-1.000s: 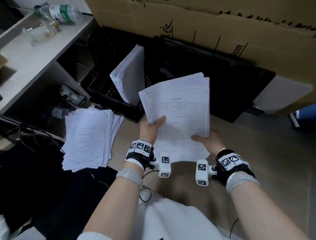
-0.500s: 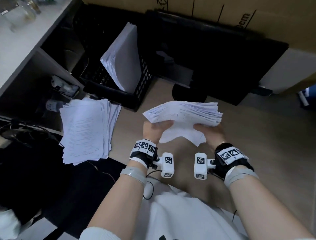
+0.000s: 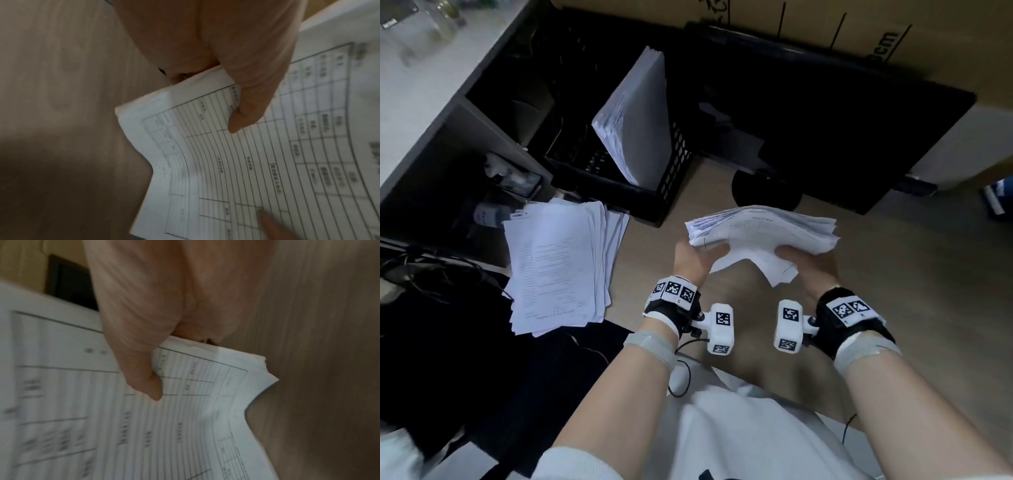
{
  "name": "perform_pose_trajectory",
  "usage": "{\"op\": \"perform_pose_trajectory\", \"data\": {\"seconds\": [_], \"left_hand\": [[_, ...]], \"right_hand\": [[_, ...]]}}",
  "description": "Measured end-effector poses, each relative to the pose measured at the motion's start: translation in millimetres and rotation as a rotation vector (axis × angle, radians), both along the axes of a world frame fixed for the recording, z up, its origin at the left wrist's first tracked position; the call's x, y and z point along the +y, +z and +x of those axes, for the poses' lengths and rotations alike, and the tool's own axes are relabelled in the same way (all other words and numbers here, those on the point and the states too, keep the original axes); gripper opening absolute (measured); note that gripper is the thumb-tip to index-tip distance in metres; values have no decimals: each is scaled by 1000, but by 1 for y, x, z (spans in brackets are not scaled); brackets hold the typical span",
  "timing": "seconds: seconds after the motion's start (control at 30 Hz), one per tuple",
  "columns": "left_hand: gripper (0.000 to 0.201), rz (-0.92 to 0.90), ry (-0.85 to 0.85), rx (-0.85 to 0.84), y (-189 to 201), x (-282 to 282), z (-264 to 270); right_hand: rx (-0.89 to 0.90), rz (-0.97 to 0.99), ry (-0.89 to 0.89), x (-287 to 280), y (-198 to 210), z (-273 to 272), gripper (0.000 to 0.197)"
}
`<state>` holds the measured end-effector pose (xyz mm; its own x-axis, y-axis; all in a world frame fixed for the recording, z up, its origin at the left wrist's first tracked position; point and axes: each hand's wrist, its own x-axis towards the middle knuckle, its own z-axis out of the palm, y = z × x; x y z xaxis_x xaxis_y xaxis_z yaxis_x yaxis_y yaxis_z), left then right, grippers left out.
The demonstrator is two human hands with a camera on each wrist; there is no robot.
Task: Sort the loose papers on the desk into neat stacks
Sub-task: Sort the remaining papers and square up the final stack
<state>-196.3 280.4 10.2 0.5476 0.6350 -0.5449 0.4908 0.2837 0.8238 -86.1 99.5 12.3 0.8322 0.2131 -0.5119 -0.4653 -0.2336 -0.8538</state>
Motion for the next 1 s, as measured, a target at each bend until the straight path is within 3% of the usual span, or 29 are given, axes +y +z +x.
{"op": "perform_pose_trajectory", "data": {"seconds": [0.17,0.3,0.37,0.47,0.57,0.73,0.83,0.93,1.0], "left_hand": [[24,-34,-39,127,-12,-9,-13],[22,-74,4,28,14,-10,-19],[20,-70,-12,4,20,-7,-29],[31,-62,-22,-36,24,-6,-49],[30,-20,21,-67,30,-3,-70],[20,30,180,-103,34,18,-108],[30,-9,186,-138,38,44,-130],[48,34,221,-62,36,83,-147],[46,87,281,-19,35,116,-153]], "right_hand": [[-2,-10,48,3,-9,-11,19],[61,109,25,6,10,-17,19],[48,154,97,5,20,-17,16],[76,158,212,11,34,-18,34],[113,159,315,25,45,-26,35],[33,145,502,66,52,-41,34],[10,29,641,105,55,-49,58],[8,-6,738,153,47,-53,87],[-4,19,749,191,51,-60,77]]}}
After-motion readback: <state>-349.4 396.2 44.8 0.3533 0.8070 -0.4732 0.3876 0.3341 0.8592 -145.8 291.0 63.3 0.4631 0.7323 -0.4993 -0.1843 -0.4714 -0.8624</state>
